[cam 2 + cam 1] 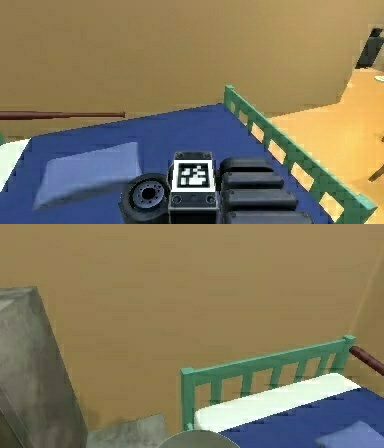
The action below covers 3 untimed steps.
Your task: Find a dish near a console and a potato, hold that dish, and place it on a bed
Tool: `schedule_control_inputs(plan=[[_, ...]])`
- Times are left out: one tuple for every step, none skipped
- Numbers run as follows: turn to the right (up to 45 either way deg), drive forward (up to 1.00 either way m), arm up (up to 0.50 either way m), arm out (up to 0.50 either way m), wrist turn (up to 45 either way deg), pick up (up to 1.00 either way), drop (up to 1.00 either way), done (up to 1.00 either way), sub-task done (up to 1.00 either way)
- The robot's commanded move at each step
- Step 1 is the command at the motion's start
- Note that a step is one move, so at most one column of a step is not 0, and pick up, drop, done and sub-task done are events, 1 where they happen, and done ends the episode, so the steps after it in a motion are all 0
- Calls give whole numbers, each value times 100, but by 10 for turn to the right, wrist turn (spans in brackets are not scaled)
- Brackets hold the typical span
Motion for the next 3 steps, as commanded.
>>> schedule_control_inputs(plan=[[0, 10, 0, 0, 0, 0, 0, 0, 0], [450, 0, 0, 0, 0, 0, 0, 0, 0], [150, 0, 0, 0, 0, 0, 0, 0, 0]])
